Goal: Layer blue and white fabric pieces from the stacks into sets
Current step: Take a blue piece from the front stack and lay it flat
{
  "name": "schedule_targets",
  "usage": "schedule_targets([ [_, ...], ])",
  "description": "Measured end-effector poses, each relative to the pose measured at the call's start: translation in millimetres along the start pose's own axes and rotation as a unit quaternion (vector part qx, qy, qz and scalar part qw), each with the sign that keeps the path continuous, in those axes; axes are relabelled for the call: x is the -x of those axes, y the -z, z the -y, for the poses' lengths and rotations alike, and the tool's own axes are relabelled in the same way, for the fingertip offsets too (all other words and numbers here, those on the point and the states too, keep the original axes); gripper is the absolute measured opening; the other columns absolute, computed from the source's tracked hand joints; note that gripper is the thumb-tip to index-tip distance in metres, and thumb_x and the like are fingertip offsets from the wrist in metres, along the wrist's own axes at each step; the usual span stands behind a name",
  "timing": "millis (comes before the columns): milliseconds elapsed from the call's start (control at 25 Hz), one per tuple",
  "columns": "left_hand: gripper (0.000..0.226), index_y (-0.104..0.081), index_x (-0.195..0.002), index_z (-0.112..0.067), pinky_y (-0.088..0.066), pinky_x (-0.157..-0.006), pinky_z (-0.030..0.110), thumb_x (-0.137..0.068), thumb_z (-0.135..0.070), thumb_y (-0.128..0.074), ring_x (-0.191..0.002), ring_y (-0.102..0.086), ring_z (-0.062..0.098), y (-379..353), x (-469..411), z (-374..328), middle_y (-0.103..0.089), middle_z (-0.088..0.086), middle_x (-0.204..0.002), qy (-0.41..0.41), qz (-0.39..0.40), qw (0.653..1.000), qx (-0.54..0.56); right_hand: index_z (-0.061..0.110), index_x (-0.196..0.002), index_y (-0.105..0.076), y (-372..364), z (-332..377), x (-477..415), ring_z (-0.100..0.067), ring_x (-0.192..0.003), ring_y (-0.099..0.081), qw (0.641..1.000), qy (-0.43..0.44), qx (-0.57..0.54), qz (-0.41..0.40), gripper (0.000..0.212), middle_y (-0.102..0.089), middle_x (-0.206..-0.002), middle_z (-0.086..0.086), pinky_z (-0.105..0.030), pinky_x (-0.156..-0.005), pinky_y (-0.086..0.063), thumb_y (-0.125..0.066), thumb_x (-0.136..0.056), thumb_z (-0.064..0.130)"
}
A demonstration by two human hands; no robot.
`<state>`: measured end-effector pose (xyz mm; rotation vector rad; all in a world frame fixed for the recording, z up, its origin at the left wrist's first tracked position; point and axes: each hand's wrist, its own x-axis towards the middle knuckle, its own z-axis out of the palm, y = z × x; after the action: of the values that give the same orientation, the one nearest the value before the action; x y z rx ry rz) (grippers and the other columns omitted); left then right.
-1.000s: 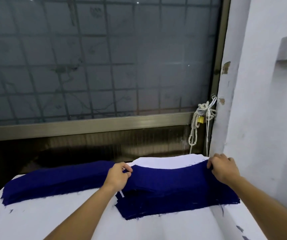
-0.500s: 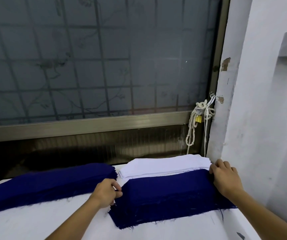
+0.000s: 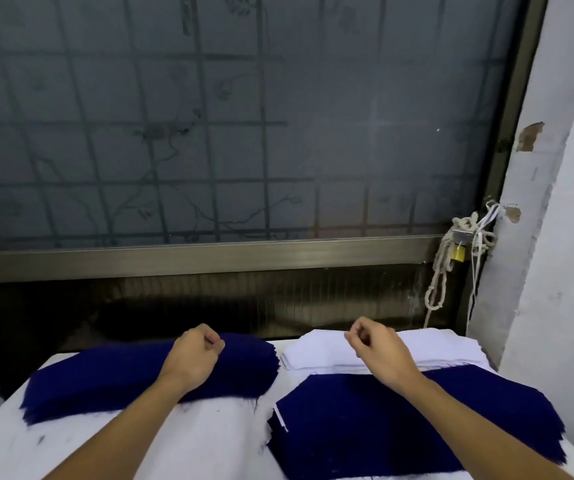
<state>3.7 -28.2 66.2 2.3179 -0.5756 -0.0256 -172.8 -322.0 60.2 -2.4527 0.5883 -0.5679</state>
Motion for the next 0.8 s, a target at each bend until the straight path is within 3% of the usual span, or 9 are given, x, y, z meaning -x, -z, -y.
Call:
schedule_targets([
  [120,0.006,-0.063,-0.105,-0.025,-0.055,-0.093,0.041,-0.103,-0.022,-0.058,-0.097,-0.064,0.015,20.1,-16.0,34.7,-0.067,-0.001,-0.103,0.014,-0.008,0.999,-0.036,0.028,-0.086,-0.058,-44.4,38.5,-15.7,-0.012,-0.074,-0.065,0.999,0.019,-0.033,0.034,0.018,-0.067,-0.077,0.006,-0.023,-0.069,-0.054,-0.058,-0.100,0.039],
  [320,0.038,-0.057,-0.136,-0.022,-0.049,-0.105,0.037,-0.101,-0.035,-0.060,-0.120,-0.056,0.018,33.2,-31.4,91.2,-0.056,0.000,-0.134,0.031,0.026,0.989,-0.144,0.029,-0.087,-0.061,-107.2,73.6,-41.5,-0.011,-0.074,-0.064,0.993,0.058,-0.025,0.097,0.017,-0.067,-0.076,0.007,-0.031,-0.072,-0.054,-0.057,-0.100,0.038],
  [400,0.034,-0.060,-0.130,-0.023,-0.048,-0.104,0.033,-0.099,-0.036,-0.064,-0.118,-0.055,0.015,31.0,-38.7,103.4,-0.055,-0.002,-0.129,0.021,0.025,0.986,-0.161,0.029,-0.091,-0.063,-129.1,82.4,-53.8,-0.008,-0.086,-0.059,0.989,0.092,0.000,0.114,0.016,-0.066,-0.087,0.011,-0.031,-0.078,-0.052,-0.056,-0.100,0.040],
  [480,0.013,-0.064,-0.106,-0.022,-0.052,-0.095,0.034,-0.096,-0.030,-0.068,-0.100,-0.060,0.013,29.0,-46.7,108.4,-0.062,-0.001,-0.110,0.030,0.025,0.993,-0.115,0.031,-0.099,-0.063,-150.4,90.3,-63.3,-0.006,-0.100,-0.052,0.986,0.123,0.037,0.111,0.014,-0.060,-0.104,0.014,-0.028,-0.090,-0.048,-0.056,-0.100,0.043],
  [560,0.009,-0.063,-0.093,-0.019,-0.056,-0.088,0.035,-0.098,-0.025,-0.066,-0.089,-0.063,0.012,26.4,-52.0,106.0,-0.065,0.000,-0.097,0.029,0.042,0.993,-0.106,0.033,-0.111,-0.060,-161.5,95.5,-69.5,-0.009,-0.112,-0.048,0.982,0.139,0.068,0.104,0.017,-0.055,-0.118,0.014,-0.027,-0.100,-0.043,-0.055,-0.100,0.045],
  [680,0.010,-0.058,-0.095,-0.020,-0.055,-0.087,0.036,-0.103,-0.028,-0.058,-0.092,-0.057,0.012,27.1,-54.4,114.0,-0.059,-0.003,-0.104,-0.023,0.052,0.987,-0.151,0.033,-0.131,-0.052,-180.2,106.1,-77.6,-0.011,-0.126,-0.042,0.974,0.162,0.104,0.116,0.034,-0.048,-0.134,0.013,-0.030,-0.109,-0.035,-0.054,-0.100,0.047],
  [800,0.006,-0.049,-0.110,-0.029,-0.047,-0.094,0.033,-0.107,-0.033,-0.045,-0.109,-0.042,0.011,25.4,-51.4,124.2,-0.041,-0.010,-0.127,-0.114,0.049,0.965,-0.233,0.033,-0.148,-0.039,-190.4,113.4,-81.6,-0.011,-0.142,-0.029,0.966,0.188,0.108,0.141,0.055,-0.040,-0.149,0.013,-0.034,-0.119,-0.023,-0.055,-0.097,0.046],
])
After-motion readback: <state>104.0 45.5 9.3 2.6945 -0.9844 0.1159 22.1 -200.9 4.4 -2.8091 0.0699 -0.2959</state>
